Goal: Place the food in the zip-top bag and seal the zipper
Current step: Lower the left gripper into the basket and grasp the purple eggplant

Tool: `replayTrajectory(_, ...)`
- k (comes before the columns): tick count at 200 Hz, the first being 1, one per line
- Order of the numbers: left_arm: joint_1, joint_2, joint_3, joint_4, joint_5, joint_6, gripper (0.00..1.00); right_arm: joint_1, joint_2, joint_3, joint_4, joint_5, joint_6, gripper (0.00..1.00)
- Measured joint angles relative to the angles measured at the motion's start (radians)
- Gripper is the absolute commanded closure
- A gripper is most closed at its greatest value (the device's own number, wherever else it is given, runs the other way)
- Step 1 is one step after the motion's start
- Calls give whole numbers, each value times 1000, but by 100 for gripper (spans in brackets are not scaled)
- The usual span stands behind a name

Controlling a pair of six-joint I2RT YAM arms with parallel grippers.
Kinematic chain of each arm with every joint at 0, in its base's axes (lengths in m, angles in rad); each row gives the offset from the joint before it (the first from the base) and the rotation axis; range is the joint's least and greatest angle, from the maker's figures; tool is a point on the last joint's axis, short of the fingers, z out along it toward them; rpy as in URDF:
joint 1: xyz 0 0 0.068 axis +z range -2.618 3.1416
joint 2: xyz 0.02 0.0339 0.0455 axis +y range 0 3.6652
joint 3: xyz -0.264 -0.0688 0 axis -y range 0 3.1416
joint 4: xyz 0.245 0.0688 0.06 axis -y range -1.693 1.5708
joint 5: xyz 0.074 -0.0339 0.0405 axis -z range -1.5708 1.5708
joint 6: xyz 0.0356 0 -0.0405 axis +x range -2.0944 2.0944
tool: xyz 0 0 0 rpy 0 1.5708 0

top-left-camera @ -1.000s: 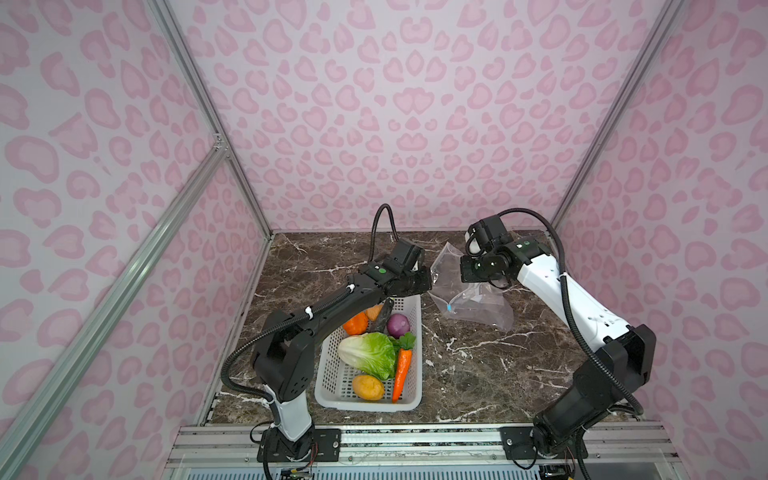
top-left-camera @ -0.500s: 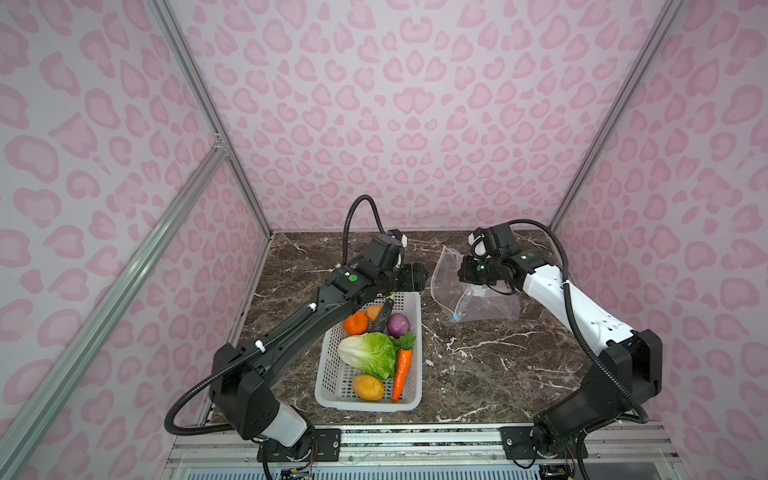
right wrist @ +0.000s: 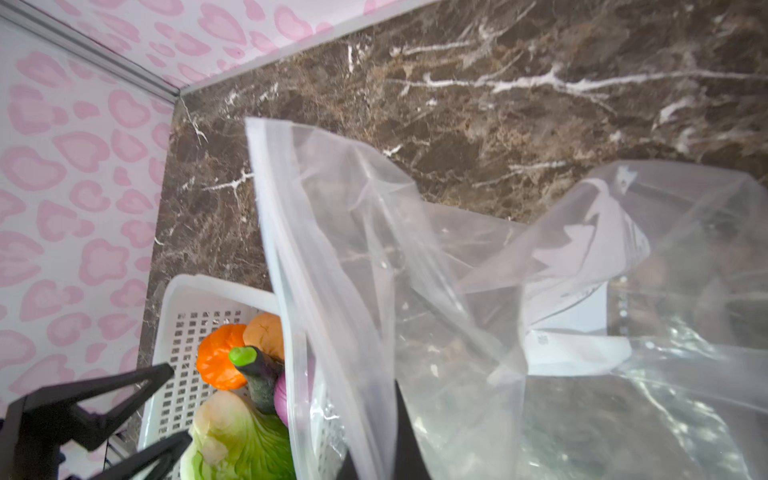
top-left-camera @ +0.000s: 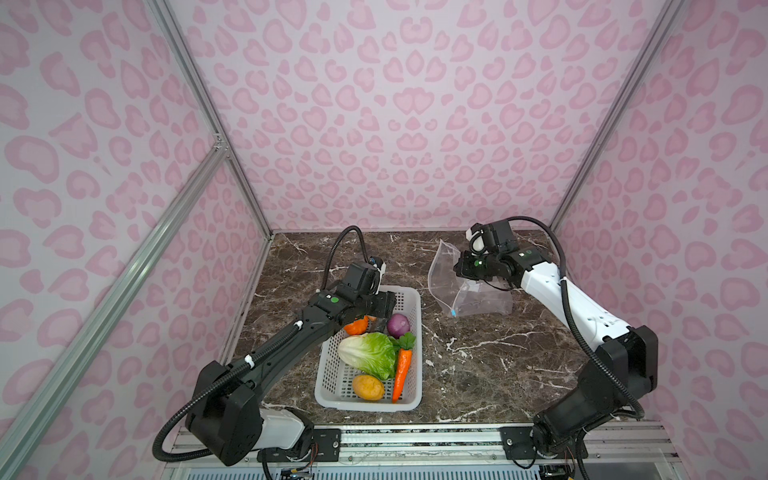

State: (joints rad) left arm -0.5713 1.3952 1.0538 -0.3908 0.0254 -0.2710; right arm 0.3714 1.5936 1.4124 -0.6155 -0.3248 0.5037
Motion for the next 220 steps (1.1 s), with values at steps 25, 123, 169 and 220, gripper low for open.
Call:
replayTrajectory(25, -9, 63, -9, 54, -40, 4, 32, 2, -30, -68, 28, -2, -1, 100)
replayTrajectory(123, -18, 211, 4, 100, -89, 13, 52, 2, -137, -211, 78, -10, 24, 100)
replayTrajectory(169, -24, 233, 5, 101, -101, 14, 83, 2, -143, -212, 77, -5, 23, 100)
replayTrajectory(220, -31, 225, 5, 100, -111, 23, 94, 2, -153, -209, 71, 15, 8, 95)
